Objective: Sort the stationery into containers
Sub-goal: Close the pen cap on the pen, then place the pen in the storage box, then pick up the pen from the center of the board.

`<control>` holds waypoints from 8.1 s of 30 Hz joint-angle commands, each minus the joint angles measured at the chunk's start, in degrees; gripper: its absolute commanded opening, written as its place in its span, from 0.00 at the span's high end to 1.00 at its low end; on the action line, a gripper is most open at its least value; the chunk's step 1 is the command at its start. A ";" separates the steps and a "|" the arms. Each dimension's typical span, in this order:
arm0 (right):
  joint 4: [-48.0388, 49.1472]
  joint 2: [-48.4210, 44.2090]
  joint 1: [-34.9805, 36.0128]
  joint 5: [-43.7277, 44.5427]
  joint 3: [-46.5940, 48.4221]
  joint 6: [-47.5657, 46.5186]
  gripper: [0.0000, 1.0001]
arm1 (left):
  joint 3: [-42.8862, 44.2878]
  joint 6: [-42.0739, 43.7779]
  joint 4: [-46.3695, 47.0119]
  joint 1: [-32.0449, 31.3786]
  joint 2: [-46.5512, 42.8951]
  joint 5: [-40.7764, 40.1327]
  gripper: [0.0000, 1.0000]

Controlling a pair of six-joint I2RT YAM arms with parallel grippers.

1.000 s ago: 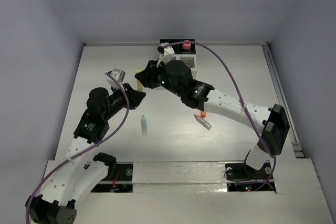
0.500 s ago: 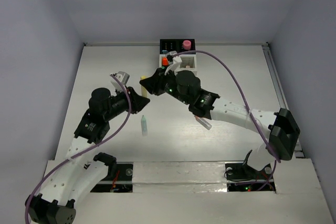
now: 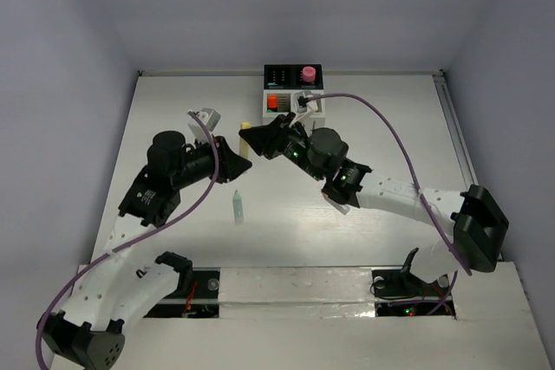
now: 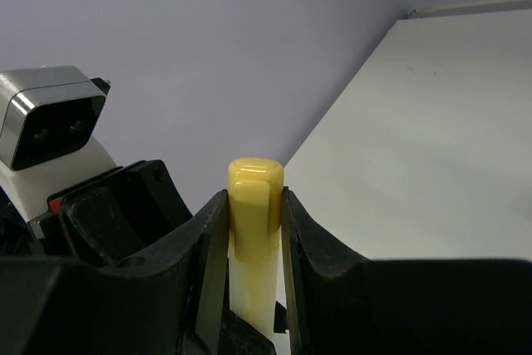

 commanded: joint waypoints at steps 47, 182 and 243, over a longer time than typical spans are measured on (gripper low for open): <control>-15.12 -18.95 1.60 -11.84 -8.93 -0.67 0.37 | -3.17 -3.57 23.51 -2.39 -0.18 -5.15 1.00; -55.28 -10.88 -27.86 -13.98 -14.73 -11.13 0.13 | -8.63 5.83 9.71 -1.77 -15.13 -14.63 0.01; -53.00 9.10 -12.13 10.90 -4.54 -1.19 0.87 | -17.41 -6.73 16.02 -1.77 -16.44 -0.40 0.01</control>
